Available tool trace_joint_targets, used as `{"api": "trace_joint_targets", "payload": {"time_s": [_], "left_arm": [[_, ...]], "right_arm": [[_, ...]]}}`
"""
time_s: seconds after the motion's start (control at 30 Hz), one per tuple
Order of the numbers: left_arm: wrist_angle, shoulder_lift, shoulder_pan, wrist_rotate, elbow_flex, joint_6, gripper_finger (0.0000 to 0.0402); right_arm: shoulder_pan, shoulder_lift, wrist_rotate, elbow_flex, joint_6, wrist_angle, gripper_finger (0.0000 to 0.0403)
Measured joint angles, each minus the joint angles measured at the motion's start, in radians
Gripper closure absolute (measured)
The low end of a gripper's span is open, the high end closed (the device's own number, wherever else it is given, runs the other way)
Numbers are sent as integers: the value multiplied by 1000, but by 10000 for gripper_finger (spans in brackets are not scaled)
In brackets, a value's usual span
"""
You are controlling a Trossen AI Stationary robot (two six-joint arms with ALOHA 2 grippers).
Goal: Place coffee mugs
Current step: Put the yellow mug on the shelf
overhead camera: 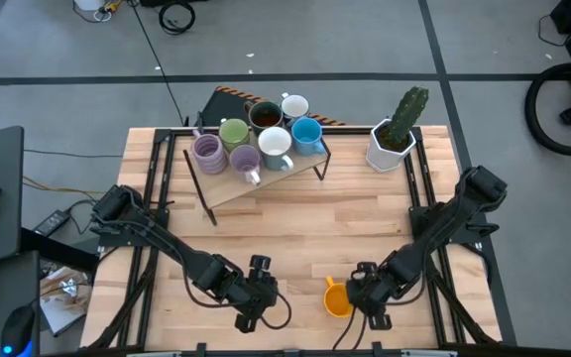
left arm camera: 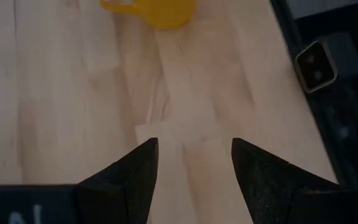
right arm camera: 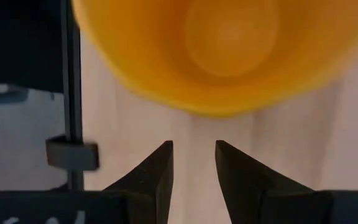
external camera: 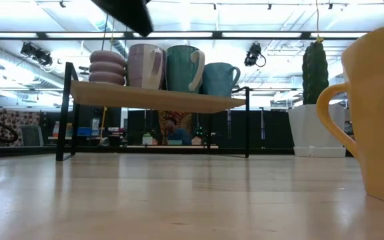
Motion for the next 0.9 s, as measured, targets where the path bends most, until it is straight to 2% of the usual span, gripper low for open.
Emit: {"api": "trace_joint_targets", "payload": {"time_s": [0.13, 0.43, 0.7, 0.9], "left_arm": [[-77, -33, 5, 17, 1, -27, 192], [-100, -81, 1, -28, 1, 1, 192], [-105, -81, 1, -41, 1, -72, 192], [-113, -81, -2, -40, 1, -101, 192]], "right_arm": [[9, 37, 17, 0, 84, 55, 277], [36, 42, 258, 0, 169, 130, 277], [5, 42, 351, -4, 140, 216, 277], [-54, 42, 369, -58, 81, 395, 277]]}}
